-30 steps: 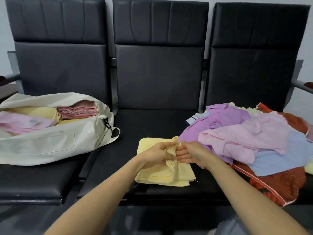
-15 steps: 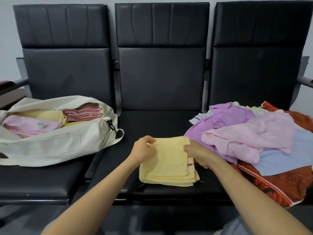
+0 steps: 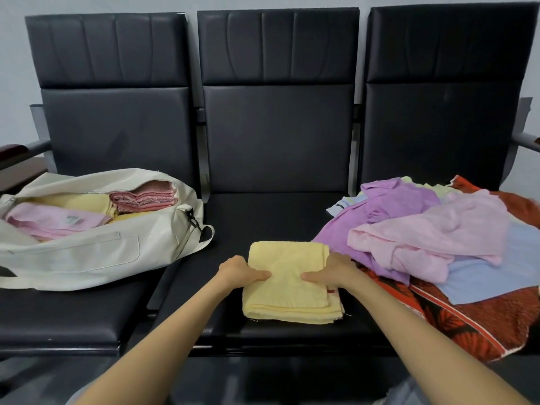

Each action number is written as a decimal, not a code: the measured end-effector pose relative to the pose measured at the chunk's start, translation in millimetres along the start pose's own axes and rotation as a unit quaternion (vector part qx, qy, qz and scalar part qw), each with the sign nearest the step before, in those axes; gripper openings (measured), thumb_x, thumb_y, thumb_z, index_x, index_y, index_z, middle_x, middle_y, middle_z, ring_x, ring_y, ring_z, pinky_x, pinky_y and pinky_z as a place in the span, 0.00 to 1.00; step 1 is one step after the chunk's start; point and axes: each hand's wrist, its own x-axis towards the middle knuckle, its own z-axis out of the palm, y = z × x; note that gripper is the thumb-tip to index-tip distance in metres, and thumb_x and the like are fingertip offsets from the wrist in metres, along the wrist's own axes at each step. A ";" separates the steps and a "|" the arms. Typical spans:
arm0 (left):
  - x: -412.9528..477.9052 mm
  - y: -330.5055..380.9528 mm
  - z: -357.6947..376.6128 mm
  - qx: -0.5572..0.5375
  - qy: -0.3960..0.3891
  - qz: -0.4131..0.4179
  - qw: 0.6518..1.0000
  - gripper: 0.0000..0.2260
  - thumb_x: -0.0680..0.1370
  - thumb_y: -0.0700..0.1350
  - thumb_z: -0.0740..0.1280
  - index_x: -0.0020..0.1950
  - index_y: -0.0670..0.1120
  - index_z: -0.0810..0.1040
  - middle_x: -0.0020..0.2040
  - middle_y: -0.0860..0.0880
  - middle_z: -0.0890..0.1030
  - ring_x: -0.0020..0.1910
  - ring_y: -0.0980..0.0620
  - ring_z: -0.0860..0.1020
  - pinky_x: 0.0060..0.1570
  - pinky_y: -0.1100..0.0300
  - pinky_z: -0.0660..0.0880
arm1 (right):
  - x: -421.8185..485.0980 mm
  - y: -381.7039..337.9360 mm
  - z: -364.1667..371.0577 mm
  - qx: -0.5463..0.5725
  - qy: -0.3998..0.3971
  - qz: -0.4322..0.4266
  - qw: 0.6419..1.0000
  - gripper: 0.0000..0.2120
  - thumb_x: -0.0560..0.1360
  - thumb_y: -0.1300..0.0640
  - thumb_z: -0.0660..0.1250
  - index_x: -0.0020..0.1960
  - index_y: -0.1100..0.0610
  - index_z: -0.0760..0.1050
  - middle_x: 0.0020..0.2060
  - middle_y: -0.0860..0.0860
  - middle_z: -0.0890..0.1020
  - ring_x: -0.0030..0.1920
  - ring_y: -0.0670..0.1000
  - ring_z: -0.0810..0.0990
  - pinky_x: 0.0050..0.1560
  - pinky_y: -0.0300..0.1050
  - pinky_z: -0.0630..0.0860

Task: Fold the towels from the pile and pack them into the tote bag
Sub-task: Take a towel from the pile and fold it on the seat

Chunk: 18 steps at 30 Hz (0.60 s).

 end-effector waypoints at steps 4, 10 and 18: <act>1.2 -2.3 1.8 -0.021 0.000 0.001 1.000 0.25 0.68 0.58 0.75 0.54 0.41 0.77 0.53 0.47 0.80 0.54 0.50 0.78 0.52 0.57 0.76 | 0.6 -1.1 2.8 -0.080 0.009 0.005 0.997 0.38 0.71 0.28 0.59 0.67 0.57 0.70 0.62 0.55 0.77 0.64 0.56 0.73 0.64 0.50 0.69; -6.0 0.3 6.7 0.033 0.022 0.040 0.998 0.18 0.71 0.59 0.72 0.52 0.47 0.77 0.54 0.50 0.79 0.57 0.48 0.76 0.60 0.52 0.72 | -2.1 -9.2 6.3 0.050 0.010 -0.015 0.999 0.30 0.73 0.43 0.69 0.67 0.60 0.68 0.62 0.54 0.77 0.60 0.53 0.76 0.59 0.44 0.74; -21.1 2.5 -34.5 -0.413 -0.075 0.078 0.904 0.17 0.75 0.44 0.71 0.62 0.40 0.74 0.59 0.42 0.80 0.53 0.48 0.81 0.46 0.57 0.78 | -6.7 -19.1 -20.0 0.531 -0.049 -0.071 0.843 0.26 0.74 0.59 0.70 0.70 0.58 0.68 0.56 0.52 0.80 0.54 0.52 0.81 0.51 0.48 0.79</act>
